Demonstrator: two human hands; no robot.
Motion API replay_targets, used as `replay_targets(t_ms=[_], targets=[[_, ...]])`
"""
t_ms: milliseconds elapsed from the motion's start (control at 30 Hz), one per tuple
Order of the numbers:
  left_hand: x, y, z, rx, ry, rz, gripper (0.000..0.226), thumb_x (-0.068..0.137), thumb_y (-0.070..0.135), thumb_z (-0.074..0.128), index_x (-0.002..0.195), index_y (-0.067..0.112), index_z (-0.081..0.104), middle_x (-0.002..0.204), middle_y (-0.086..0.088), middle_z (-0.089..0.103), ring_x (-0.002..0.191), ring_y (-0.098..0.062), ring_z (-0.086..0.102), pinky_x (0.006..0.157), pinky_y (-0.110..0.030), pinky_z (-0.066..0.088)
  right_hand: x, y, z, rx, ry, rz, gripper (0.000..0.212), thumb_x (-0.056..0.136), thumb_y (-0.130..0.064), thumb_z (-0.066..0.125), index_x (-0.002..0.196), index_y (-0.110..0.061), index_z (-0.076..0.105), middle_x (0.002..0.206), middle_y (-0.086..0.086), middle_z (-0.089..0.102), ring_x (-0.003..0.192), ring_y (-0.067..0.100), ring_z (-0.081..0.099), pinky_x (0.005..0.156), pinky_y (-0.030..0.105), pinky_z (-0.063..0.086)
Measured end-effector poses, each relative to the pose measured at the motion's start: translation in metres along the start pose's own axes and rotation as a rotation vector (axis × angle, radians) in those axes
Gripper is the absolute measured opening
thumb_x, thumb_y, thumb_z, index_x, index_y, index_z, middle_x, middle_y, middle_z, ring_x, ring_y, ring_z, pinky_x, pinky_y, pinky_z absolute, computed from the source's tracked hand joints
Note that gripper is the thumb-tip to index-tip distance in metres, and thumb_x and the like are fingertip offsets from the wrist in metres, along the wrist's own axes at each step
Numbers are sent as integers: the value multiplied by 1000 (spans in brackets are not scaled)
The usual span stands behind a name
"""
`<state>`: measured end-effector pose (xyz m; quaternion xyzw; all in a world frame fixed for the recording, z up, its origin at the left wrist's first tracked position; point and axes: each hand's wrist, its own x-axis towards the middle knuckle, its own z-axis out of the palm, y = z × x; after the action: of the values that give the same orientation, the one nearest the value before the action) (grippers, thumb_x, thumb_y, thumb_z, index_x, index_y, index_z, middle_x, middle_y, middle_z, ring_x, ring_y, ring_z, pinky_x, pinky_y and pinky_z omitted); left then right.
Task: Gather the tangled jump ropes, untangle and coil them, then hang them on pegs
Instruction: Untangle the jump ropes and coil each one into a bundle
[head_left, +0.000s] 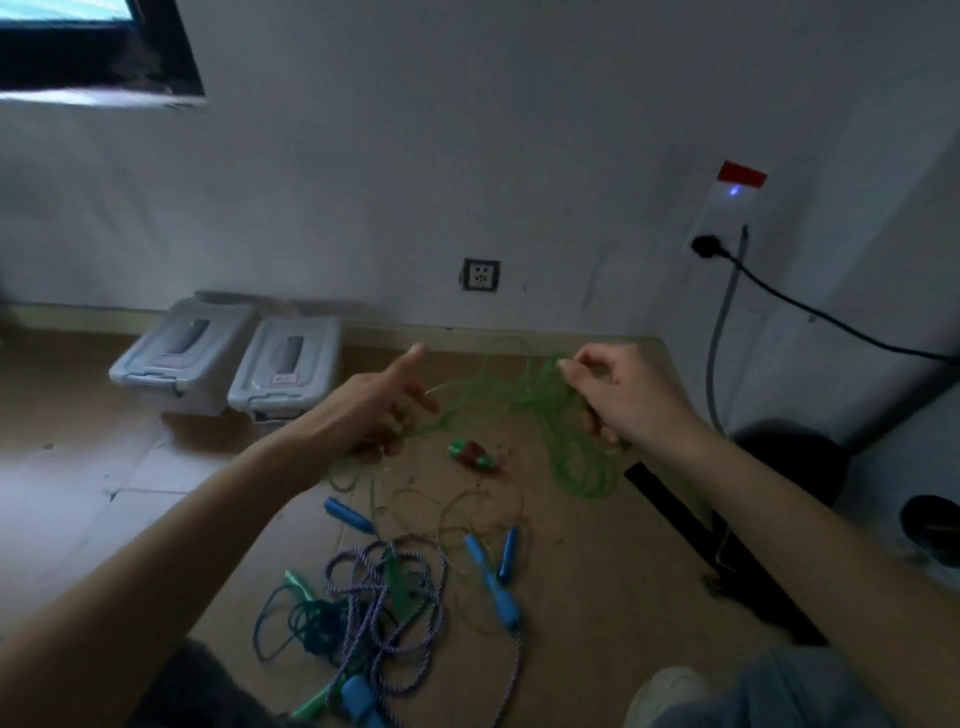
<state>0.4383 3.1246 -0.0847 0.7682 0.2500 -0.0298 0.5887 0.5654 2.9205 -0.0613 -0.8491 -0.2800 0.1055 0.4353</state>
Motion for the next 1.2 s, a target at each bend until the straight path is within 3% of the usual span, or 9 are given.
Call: replay_targets(t_ms=[100, 167, 300, 433, 600, 700, 800, 967, 1200], targets=[[-7, 0, 14, 134, -141, 32, 57, 60, 79, 39, 103, 46, 59, 122, 8, 54, 100, -16, 55, 84, -34, 47, -10, -2, 8, 96, -55, 2, 30, 97, -28, 45, 71, -14, 53, 36, -1, 47, 24, 8, 33, 31, 16, 24], [-12, 4, 14, 148, -200, 116, 64, 64, 84, 38, 118, 53, 49, 126, 21, 45, 110, -10, 47, 87, -33, 41, -17, -2, 13, 171, -147, 8, 32, 97, -28, 45, 68, -14, 51, 35, 0, 46, 24, 10, 30, 32, 15, 21], [-18, 15, 22, 73, -329, 314, 39, 68, 57, 66, 105, 47, 59, 108, 26, 62, 97, 2, 62, 72, -12, 51, -21, -8, 19, 451, -221, 85, 33, 98, -28, 43, 71, -10, 51, 39, 1, 47, 23, 7, 28, 31, 12, 19], [-10, 5, 33, 62, -19, 368, 20, 77, 5, 67, 84, 23, 61, 86, 0, 66, 74, -10, 68, 73, -26, 57, -16, -12, 13, 453, -191, 89, 34, 99, -27, 41, 72, -9, 52, 41, 6, 47, 24, 8, 25, 30, 12, 19], [-3, -7, 15, 330, 230, 321, 19, 75, 14, 72, 86, 22, 59, 90, 0, 64, 77, -12, 65, 70, -25, 54, -11, 1, 11, 156, 7, 43, 33, 98, -21, 42, 69, -9, 53, 39, 0, 46, 24, 3, 32, 30, 12, 23], [-6, -3, 16, -10, 189, 198, 9, 74, 8, 69, 78, 11, 62, 76, -5, 66, 58, -4, 64, 52, -13, 50, -9, 10, 8, 9, 17, 46, 33, 98, -22, 43, 69, -11, 55, 42, -2, 51, 27, 4, 40, 33, 15, 30], [-16, 6, 9, -413, -5, 64, 25, 62, 13, 68, 83, 1, 63, 72, -5, 70, 61, -8, 66, 54, -13, 51, -11, 17, 3, -175, -195, 114, 6, 94, -16, 50, 97, -16, 56, 84, -3, 64, 68, 8, 62, 58, 20, 47], [-27, 13, 20, -272, -125, 146, 27, 61, 18, 66, 84, 6, 66, 73, 0, 72, 68, -7, 68, 60, -11, 50, -27, 1, 11, 58, -304, -204, 42, 87, -2, 55, 112, -35, 52, 121, -14, 53, 111, -2, 50, 88, 9, 43], [-24, 12, 25, -185, -156, 148, 13, 62, 24, 68, 71, 17, 74, 78, -3, 73, 71, -9, 68, 62, -14, 53, -27, -8, 23, 84, -150, -328, 5, 81, -17, 67, 77, -21, 68, 62, -10, 66, 59, 0, 62, 53, 9, 44]])
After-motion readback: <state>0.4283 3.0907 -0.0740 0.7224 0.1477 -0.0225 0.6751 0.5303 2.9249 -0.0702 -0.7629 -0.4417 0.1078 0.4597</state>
